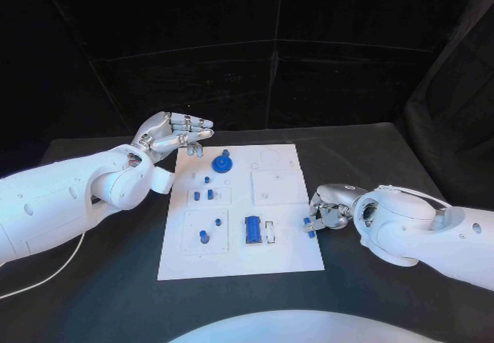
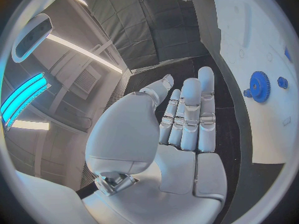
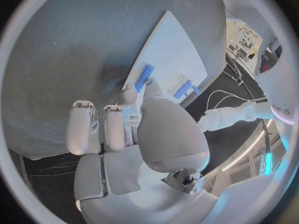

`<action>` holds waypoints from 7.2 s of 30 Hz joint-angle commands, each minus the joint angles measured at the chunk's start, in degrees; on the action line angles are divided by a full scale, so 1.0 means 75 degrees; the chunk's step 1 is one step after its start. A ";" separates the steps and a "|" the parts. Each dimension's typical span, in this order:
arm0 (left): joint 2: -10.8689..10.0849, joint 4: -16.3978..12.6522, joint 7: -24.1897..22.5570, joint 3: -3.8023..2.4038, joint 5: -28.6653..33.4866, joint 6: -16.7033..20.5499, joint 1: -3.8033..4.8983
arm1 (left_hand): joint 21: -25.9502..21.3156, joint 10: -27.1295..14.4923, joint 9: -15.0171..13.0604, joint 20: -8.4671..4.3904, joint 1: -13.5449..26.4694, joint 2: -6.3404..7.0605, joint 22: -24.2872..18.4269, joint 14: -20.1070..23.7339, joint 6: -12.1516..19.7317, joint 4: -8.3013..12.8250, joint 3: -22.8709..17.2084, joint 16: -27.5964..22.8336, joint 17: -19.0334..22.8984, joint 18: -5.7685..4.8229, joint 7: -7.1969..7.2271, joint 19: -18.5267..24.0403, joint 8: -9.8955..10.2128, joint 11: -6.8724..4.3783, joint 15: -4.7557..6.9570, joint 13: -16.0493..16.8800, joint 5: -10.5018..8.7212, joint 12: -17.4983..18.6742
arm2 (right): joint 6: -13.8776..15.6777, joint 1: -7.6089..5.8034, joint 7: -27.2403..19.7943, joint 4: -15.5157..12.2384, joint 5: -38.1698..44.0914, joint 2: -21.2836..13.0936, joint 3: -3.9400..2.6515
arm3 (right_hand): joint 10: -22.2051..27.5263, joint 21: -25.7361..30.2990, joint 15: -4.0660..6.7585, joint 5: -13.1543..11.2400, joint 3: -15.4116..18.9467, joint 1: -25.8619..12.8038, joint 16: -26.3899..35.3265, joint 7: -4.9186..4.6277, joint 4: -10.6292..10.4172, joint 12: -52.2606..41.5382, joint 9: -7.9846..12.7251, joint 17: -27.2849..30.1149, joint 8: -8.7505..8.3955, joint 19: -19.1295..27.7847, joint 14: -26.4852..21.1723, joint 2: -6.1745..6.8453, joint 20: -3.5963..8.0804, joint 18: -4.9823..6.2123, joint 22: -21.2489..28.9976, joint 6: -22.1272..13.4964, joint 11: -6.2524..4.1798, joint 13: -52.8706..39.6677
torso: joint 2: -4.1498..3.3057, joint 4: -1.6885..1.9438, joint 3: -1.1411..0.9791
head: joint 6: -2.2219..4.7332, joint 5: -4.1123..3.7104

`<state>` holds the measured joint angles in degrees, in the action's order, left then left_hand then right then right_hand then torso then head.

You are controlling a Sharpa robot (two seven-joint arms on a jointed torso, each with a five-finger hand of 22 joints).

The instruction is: Assemble the parts on the task board

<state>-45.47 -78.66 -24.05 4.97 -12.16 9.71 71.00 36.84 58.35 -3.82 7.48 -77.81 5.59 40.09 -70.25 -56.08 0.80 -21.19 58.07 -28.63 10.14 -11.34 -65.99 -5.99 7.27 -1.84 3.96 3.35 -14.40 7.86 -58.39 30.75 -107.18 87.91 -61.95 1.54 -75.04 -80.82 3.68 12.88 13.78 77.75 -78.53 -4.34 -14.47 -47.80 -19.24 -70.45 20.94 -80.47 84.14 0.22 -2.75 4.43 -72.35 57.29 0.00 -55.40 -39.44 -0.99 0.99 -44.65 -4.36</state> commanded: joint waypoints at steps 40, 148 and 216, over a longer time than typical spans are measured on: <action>-0.0014 -0.0013 -0.0010 -0.0005 0.0030 -0.0099 0.0007 | -0.0048 -0.0075 -0.0010 0.0028 0.0001 -0.0088 -0.0018 0.0036 0.0060 0.0003 0.0077 0.0040 0.0019 0.0049 0.0015 -0.0012 -0.0064 -0.0012 -0.0021 0.0012 -0.0026 -0.0050 | 0.1251 0.0053 -0.0090 -0.0272 -0.0328 0.0296 0.0007 | 0.0119 0.0046 0.0002 0.2985 -0.0499 0.0792 0.0099 -0.0096 -0.0143 0.0598 0.0253 -0.0024 -0.0781 0.0026 0.0329 -0.0232 0.0012 -0.0077 0.0000 0.0024 0.0030 0.0330 | 0.0008 -0.0002 0.0003 | -0.0054 -0.0013; -0.0033 -0.0002 0.0059 -0.0004 0.0031 -0.0169 0.0005 | -0.0056 -0.0121 -0.0006 0.0020 -0.0079 -0.0132 -0.0029 0.0058 0.0084 0.0058 0.0053 0.0028 0.0084 0.0048 0.0001 -0.0028 -0.0089 -0.0005 -0.0018 0.0006 -0.0026 -0.0093 | 0.1090 0.0045 -0.1077 0.0101 -0.2164 0.0947 0.0004 | 0.0423 0.0639 -0.0069 -0.0844 0.0366 -0.0626 0.0749 -0.0158 -0.0171 0.1987 0.0141 0.0786 -0.1551 0.0569 0.0099 0.0055 -0.0060 0.0110 0.0870 0.0320 0.0131 0.0943 | 0.0076 -0.0031 0.0002 | -0.0020 0.0060; 0.0103 -0.1506 -0.0766 -0.0662 0.1621 0.4588 -0.1445 | -0.4912 -0.6596 0.0509 -0.0997 0.8725 -0.0746 -0.5346 0.8200 0.6319 -0.0106 0.2825 -0.7743 0.3817 -0.1351 0.1511 0.7862 0.0799 -0.0969 0.0246 -0.0528 -0.0447 0.1920 | 0.4834 -0.0236 -0.8073 0.2296 -1.1721 0.2301 -0.0205 | 0.8686 1.0776 -0.0491 -0.1717 -0.1838 -0.8592 1.0471 0.0578 0.1929 0.6374 0.2565 0.9394 -0.2791 0.9443 -0.9767 -0.0029 0.0367 -0.0591 0.9647 -0.6500 0.0000 0.7386 | 0.1101 0.0133 -0.0132 | 0.1370 0.0582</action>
<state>-44.66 -89.81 -28.17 0.09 0.32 41.41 60.06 0.22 12.02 -0.06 0.73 -16.74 -0.01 0.63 -11.81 -11.72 0.01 -0.33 0.39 -0.10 1.23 -0.19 -9.46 -0.22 0.10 -0.04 0.07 0.21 -0.41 42.60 -60.06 -28.47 -89.79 0.86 -44.68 0.07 -13.46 -0.77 -0.06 0.36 0.70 18.09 -0.25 -0.26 -0.04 -0.40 -0.07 -0.08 0.22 -13.08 14.79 -0.03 -0.31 1.26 -0.16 11.59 0.10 -0.07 -31.18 0.00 0.00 -34.37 0.01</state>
